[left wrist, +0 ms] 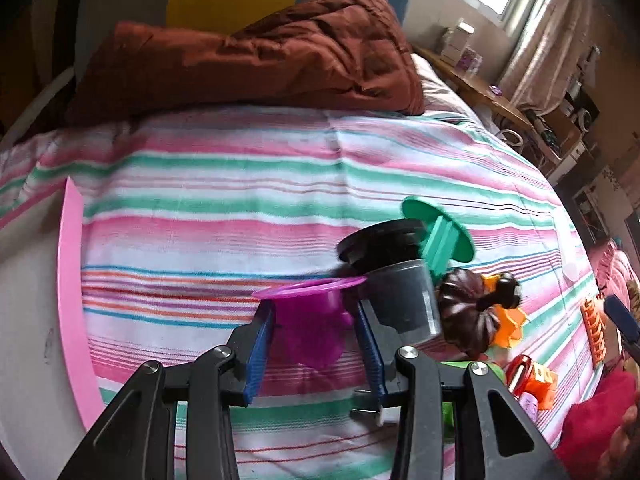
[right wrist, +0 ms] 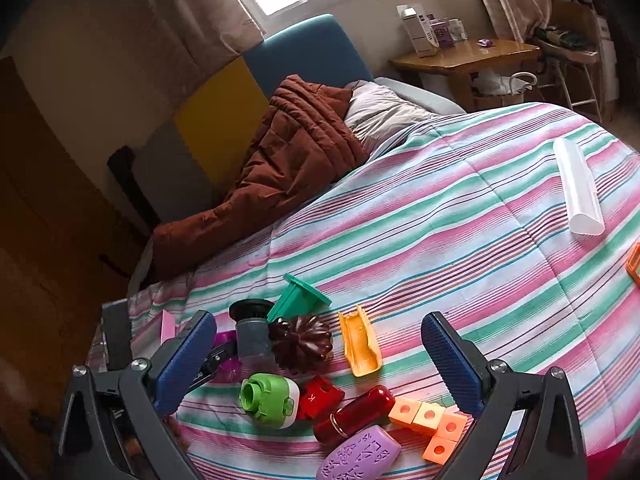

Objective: Organize rigid objects
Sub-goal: 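Grasp the magenta suction cup with the left gripper, then carry the magenta cup to the tray with left gripper while right gripper grasps green plug device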

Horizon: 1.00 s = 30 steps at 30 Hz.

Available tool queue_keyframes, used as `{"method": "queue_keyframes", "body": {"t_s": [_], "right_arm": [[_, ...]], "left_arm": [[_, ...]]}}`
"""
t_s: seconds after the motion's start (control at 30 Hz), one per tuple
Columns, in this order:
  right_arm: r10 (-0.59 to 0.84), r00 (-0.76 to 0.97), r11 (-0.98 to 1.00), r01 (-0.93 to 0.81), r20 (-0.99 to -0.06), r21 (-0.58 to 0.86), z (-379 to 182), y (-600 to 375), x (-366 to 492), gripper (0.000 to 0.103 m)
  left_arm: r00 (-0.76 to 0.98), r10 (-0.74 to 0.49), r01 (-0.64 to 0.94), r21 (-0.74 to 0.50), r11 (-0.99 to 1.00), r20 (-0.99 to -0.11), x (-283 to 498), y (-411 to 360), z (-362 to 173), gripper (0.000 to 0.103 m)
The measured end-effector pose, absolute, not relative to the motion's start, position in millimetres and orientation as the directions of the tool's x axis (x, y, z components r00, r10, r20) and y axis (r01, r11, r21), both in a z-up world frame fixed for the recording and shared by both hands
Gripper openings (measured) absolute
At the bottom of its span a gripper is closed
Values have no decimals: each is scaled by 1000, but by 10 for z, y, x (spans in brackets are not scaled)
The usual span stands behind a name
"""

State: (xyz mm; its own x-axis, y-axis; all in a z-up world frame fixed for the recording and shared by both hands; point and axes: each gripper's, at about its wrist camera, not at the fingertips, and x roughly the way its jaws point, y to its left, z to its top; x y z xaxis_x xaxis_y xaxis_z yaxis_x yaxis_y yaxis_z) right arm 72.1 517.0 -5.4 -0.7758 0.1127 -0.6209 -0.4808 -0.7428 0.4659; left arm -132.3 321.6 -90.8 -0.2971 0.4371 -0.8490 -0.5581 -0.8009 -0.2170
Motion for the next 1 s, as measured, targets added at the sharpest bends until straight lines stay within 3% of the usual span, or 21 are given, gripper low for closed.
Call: {"method": "queue_keyframes", "body": {"t_s": [0.27, 0.33, 0.43, 0.67, 1.0], "right_arm": [[104, -760, -749, -484, -641, 452, -103, 5158, 674, 103], [101, -756, -751, -484, -647, 449, -117, 5154, 664, 103], [82, -754, -761, -469, -652, 447, -133, 5130, 634, 103], [-106, -741, -797, -335, -663, 502, -251, 4942, 441, 103], [-159, -619, -918, -194, -769, 346, -513, 4372, -98, 103]], "left_arm": [[-270, 431, -563, -222, -796, -861, -1412, 3243, -974, 40], [-274, 424, -568, -210, -796, -863, -1411, 3237, -978, 33], [-278, 417, -568, -203, -798, -865, -1363, 3185, -954, 32], [-319, 464, -600, -203, -774, -826, -1088, 2942, -646, 32], [-376, 521, -613, -216, -760, -766, -658, 2422, -256, 32]]}}
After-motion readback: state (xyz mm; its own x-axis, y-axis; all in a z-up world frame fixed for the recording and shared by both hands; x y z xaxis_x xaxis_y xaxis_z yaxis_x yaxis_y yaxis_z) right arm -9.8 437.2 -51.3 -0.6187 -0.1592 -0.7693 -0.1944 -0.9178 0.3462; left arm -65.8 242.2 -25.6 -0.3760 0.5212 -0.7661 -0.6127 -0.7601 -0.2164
